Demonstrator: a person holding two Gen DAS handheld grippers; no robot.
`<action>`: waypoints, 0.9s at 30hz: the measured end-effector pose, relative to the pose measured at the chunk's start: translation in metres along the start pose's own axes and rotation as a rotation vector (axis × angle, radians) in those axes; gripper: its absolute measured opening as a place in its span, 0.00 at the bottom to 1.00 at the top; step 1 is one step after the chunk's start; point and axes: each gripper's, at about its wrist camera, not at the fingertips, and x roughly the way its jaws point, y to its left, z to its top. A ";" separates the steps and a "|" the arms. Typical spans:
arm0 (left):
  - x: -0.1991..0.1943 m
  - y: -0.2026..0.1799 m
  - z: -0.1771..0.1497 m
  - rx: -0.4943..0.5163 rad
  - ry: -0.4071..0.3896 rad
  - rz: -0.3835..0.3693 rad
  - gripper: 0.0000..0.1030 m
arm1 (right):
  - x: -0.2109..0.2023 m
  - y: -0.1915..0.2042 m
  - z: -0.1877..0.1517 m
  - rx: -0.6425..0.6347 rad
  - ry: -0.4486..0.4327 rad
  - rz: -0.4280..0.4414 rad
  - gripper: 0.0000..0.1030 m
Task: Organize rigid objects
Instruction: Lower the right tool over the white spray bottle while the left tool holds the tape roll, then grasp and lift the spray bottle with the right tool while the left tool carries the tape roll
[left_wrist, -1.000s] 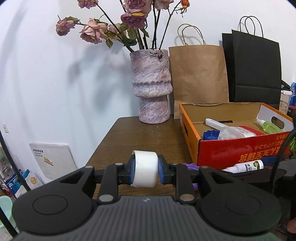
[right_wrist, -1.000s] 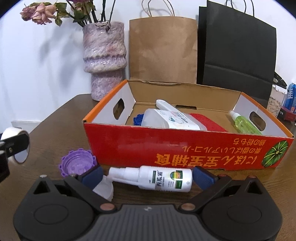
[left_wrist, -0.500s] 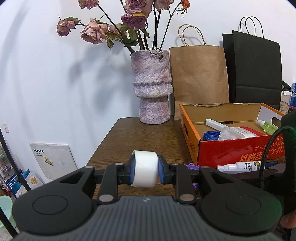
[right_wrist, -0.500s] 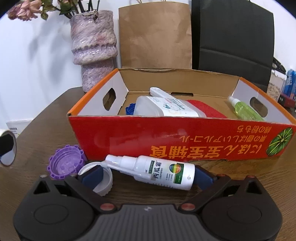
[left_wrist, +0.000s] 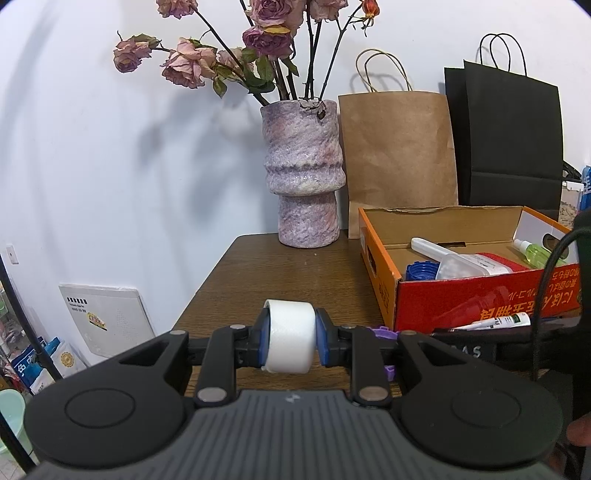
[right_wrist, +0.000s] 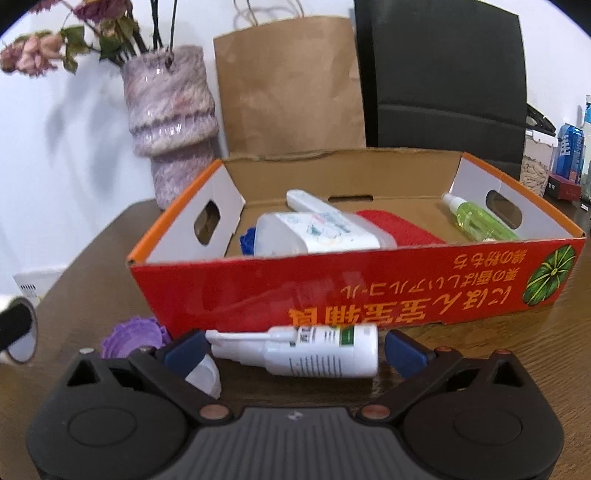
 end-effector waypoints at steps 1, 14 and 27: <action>0.000 0.000 0.000 -0.001 0.000 -0.001 0.24 | 0.002 0.001 0.000 -0.005 0.009 -0.009 1.00; -0.002 0.001 0.000 -0.004 -0.001 -0.008 0.24 | -0.007 -0.021 -0.001 0.067 0.014 0.027 0.95; -0.018 -0.015 -0.001 0.008 -0.032 -0.010 0.24 | -0.055 -0.060 -0.011 0.044 -0.093 0.074 0.95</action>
